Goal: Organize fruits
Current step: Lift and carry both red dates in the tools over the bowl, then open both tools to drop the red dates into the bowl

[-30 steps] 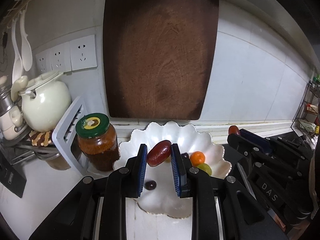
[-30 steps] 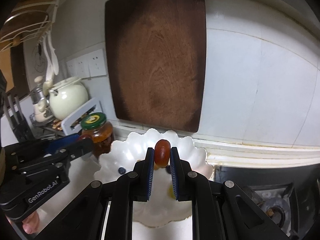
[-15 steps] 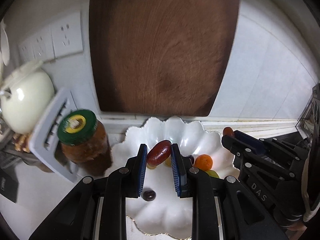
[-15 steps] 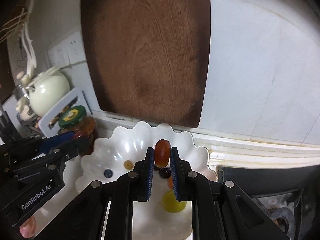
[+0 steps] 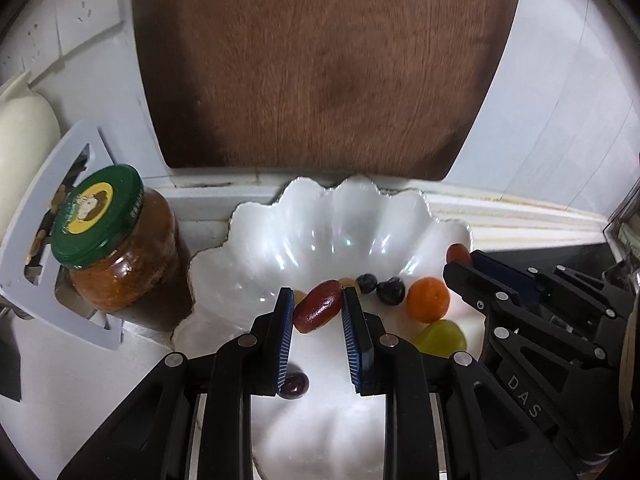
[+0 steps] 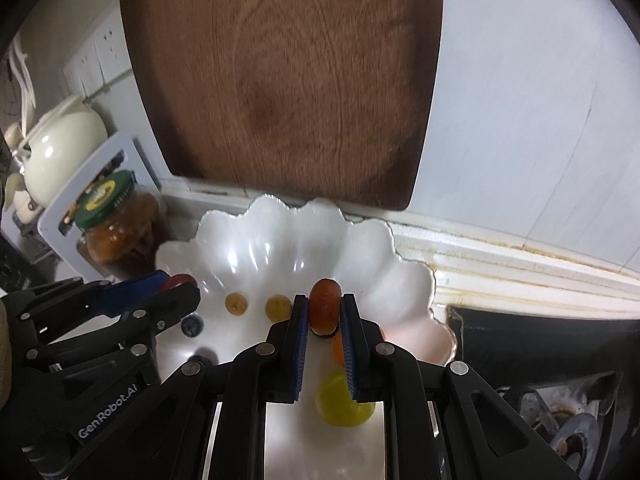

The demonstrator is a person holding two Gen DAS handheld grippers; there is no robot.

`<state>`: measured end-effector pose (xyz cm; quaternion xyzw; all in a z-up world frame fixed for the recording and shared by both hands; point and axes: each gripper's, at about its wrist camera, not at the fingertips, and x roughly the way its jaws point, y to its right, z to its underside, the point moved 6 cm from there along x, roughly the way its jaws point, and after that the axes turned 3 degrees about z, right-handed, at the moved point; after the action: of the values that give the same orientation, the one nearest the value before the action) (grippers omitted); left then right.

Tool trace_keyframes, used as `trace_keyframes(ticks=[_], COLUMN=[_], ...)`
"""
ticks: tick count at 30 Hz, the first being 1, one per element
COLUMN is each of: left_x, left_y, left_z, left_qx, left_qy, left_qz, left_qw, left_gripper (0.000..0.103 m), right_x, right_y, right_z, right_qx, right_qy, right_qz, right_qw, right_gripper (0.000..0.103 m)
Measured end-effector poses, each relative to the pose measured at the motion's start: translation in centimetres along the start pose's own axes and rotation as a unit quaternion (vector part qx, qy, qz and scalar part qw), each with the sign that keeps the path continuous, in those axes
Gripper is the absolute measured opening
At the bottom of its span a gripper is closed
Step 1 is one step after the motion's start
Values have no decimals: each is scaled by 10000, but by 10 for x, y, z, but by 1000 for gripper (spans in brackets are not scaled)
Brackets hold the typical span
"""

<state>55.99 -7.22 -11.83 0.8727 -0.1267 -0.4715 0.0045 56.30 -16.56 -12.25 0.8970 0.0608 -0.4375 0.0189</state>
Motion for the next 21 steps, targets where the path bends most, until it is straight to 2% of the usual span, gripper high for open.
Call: trace_keyframes(ticks=[7, 8, 10, 16, 21], left_x=[10, 11, 12, 8, 1], left_y=[-6, -7, -8, -12, -17], left_z=[4, 5, 6, 8, 10], left_qx=[56, 78, 97, 111, 87], left_qy=[-168, -178, -170, -137, -102], left_qz=[-187, -191, -196, -224, -383], left_qw=[9997, 9996, 9996, 9996, 9992], left_gripper=[28, 34, 37, 47, 63], right_x=[13, 14, 15, 12, 7], right_y=[-4, -4, -2, -2, 1], right_z=[9, 10, 11, 16, 22], right_qx=[-25, -17, 29, 96, 214], right_qy=[-324, -351, -361, -415, -413], right_qz=[-9, -2, 57, 149, 295], right_qw=[9995, 9994, 9993, 9990, 9985], right_gripper=[20, 30, 42, 43, 50])
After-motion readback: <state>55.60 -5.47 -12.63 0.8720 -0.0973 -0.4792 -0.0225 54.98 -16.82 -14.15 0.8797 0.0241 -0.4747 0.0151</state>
